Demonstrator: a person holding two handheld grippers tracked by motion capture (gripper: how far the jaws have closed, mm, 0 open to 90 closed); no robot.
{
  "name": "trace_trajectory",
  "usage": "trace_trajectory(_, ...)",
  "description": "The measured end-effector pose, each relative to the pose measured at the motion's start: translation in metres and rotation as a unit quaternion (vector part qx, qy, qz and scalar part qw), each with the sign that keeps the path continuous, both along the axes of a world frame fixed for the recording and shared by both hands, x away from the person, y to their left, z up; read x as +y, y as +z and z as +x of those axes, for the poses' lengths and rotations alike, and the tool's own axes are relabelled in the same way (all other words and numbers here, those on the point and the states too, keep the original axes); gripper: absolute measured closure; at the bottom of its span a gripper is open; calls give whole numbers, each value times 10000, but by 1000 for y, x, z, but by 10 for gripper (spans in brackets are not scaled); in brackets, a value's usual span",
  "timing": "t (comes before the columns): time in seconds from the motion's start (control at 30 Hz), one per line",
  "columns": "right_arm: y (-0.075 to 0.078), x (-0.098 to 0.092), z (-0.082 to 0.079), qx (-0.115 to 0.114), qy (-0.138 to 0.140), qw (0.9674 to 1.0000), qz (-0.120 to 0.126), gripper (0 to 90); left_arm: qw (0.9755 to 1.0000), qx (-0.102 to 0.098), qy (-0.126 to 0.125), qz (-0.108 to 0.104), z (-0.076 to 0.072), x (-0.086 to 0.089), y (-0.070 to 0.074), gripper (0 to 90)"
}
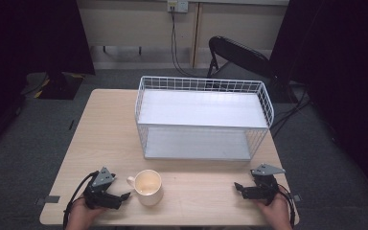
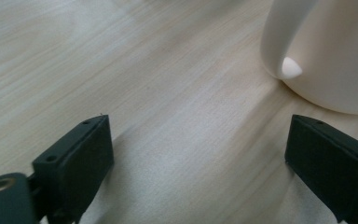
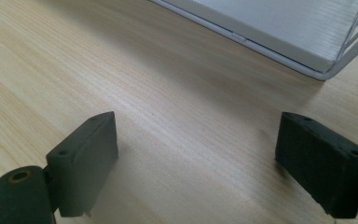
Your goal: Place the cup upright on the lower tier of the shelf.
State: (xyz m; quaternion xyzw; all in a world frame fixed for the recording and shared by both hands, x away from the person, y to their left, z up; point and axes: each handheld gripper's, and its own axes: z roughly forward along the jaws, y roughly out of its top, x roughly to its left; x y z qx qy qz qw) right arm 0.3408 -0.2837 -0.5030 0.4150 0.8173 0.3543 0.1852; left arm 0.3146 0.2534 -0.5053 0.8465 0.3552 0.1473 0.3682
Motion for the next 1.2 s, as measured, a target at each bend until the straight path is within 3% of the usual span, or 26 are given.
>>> trace_trajectory(0.27,0,0,0,1,0,10000,0,125,10000,-10,18,-28,-3,0,1,104)
trace_trajectory(0.5,0,0,0,1,-1,10000,1,125,9998,-42,-198,-49,-7,-3,4,263)
trace_trajectory(0.67,0,0,0,1,-1,10000,0,125,9991,-127,-328,-240,-9,-8,11,293)
trace_trajectory(0.87,0,0,0,-1,-4,10000,-2,125,9987,-269,-303,-303,-9,-9,18,326)
trace_trajectory(1.2,0,1,0,0,-26,10000,0,125,9985,-247,-341,-335,-9,-9,23,356)
